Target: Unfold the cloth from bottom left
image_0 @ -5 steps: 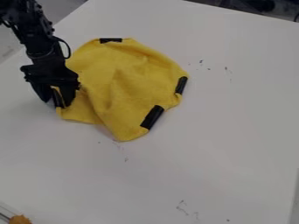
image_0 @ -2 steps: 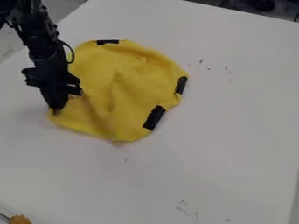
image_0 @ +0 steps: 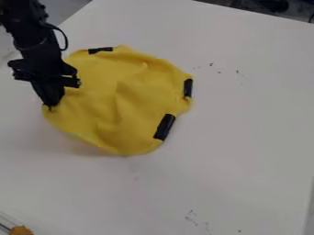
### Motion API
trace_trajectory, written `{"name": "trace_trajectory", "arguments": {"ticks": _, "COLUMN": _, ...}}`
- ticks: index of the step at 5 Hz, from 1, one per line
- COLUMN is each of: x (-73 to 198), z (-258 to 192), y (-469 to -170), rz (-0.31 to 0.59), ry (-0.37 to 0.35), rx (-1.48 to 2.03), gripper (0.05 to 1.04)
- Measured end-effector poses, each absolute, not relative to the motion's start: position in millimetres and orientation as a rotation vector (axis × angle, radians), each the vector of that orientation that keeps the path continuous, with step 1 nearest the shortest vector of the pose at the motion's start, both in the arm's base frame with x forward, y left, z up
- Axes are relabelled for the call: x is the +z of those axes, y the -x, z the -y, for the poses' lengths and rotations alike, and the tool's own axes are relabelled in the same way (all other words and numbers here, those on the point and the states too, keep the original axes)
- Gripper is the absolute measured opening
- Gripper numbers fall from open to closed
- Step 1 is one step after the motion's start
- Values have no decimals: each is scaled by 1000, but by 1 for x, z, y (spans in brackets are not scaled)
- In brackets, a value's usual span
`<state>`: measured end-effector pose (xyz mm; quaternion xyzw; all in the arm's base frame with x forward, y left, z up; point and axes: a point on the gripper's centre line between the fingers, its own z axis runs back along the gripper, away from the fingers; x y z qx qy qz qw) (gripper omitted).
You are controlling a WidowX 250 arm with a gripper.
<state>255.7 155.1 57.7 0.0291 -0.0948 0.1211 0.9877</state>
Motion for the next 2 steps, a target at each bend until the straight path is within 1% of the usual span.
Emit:
{"name": "trace_trajectory", "arguments": {"ticks": 1, "x": 57, "z": -168, "y": -230, "rz": 191, "ry": -34, "rx": 264, "gripper": 82}}
{"name": "trace_trajectory", "arguments": {"ticks": 2, "x": 51, "z": -180, "y": -215, "rz": 204, "ry": 3, "rx": 245, "gripper": 82}}
